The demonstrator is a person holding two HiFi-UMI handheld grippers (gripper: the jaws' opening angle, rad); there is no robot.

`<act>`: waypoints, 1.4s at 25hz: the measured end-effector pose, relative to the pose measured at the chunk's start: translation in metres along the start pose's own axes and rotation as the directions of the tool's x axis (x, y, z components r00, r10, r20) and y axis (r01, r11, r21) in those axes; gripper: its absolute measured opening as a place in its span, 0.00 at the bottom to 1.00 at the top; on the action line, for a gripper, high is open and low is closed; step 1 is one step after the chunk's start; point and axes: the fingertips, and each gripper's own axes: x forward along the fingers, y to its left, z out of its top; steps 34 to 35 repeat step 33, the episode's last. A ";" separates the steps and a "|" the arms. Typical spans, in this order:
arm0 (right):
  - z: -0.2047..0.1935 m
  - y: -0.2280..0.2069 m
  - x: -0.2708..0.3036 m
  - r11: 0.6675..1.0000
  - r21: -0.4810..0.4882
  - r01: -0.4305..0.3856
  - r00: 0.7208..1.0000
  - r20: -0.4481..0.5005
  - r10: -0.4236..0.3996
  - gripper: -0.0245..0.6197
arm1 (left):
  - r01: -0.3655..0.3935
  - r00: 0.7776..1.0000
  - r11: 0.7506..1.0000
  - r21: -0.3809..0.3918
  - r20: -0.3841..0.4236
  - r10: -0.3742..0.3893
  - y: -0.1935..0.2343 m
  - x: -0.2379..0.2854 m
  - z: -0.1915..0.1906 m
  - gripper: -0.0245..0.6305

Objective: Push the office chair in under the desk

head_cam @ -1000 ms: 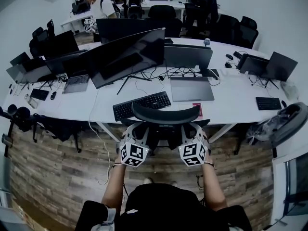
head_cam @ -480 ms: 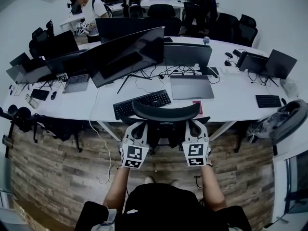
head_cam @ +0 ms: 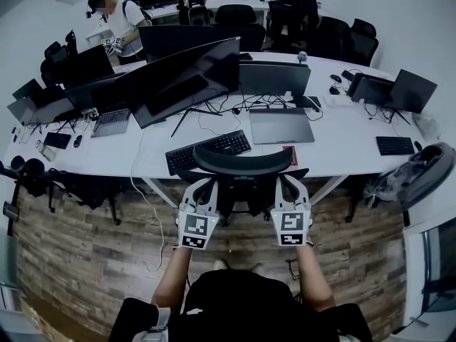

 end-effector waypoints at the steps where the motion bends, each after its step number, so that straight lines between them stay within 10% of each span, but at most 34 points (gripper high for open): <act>1: 0.000 -0.001 -0.001 1.000 0.004 -0.001 1.000 0.002 0.001 0.08 | -0.002 1.000 1.000 -0.005 0.002 0.002 0.000 0.000 0.001 0.06; 35: -0.008 0.006 -0.001 1.000 -0.015 -0.021 1.000 -0.020 0.021 0.08 | -0.016 1.000 0.999 -0.032 0.005 0.016 0.000 -0.002 -0.001 0.06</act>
